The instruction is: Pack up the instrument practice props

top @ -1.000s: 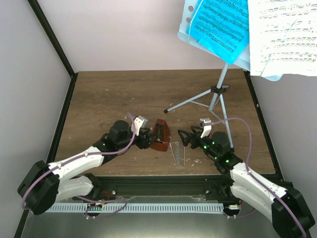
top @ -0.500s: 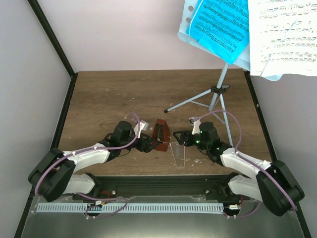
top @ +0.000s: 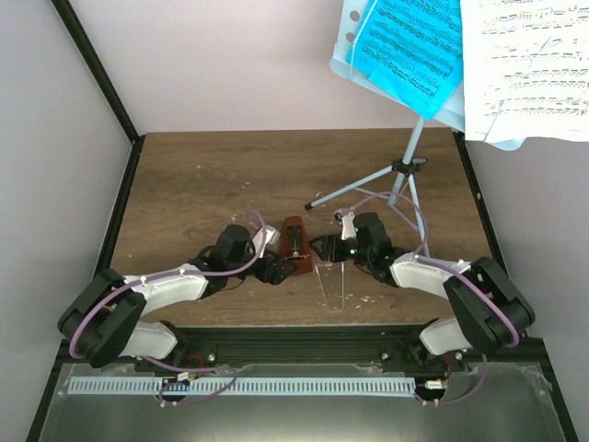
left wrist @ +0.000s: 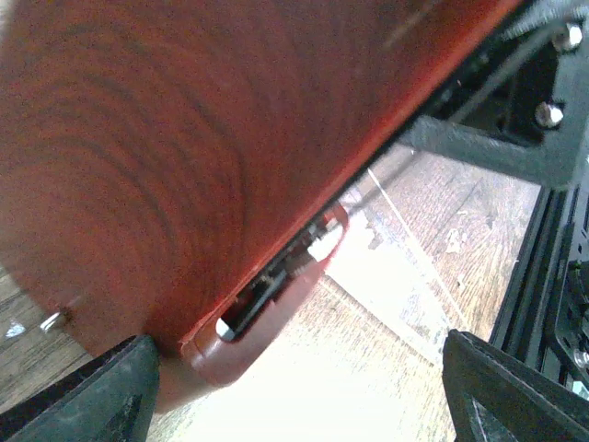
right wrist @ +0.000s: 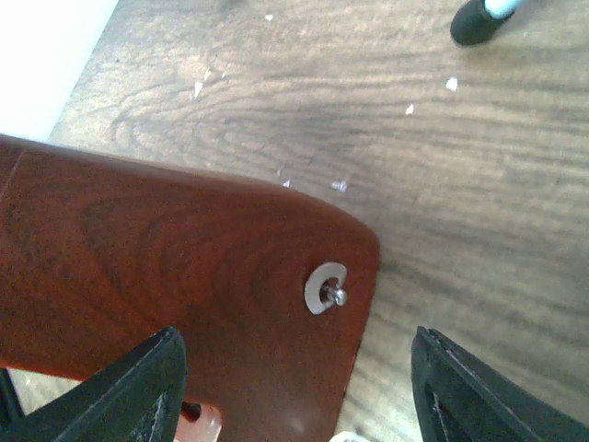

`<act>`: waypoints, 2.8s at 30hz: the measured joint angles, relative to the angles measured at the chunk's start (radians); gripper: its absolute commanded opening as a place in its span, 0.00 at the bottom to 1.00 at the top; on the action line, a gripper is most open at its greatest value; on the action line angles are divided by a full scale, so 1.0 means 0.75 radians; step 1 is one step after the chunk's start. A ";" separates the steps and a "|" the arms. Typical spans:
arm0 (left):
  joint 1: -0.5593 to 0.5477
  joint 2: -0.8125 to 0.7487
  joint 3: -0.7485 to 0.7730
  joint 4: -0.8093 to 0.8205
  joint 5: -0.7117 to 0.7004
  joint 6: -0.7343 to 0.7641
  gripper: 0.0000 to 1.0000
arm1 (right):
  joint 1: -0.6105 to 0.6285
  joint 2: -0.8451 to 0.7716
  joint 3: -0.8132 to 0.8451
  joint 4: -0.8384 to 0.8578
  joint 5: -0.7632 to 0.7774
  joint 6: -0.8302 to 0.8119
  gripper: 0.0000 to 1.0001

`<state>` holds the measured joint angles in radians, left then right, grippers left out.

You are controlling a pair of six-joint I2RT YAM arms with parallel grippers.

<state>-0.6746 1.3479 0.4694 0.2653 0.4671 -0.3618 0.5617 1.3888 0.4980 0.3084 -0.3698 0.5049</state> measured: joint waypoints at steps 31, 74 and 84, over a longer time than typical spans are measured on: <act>0.097 -0.529 0.891 -0.855 -0.265 0.219 1.00 | 0.007 -0.325 -0.048 -0.749 0.243 0.154 0.64; 0.106 -0.433 0.636 -0.941 -0.737 0.460 0.98 | 0.231 -0.556 0.082 -1.025 0.667 0.240 0.01; 0.107 -0.606 0.521 -0.851 -0.700 0.494 0.98 | 0.232 -0.930 0.073 -0.807 0.087 0.085 0.01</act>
<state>-0.5945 0.8932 0.8604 -0.3729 -0.0578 0.0090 0.7357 0.6914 0.5526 -0.2966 -0.3042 0.5686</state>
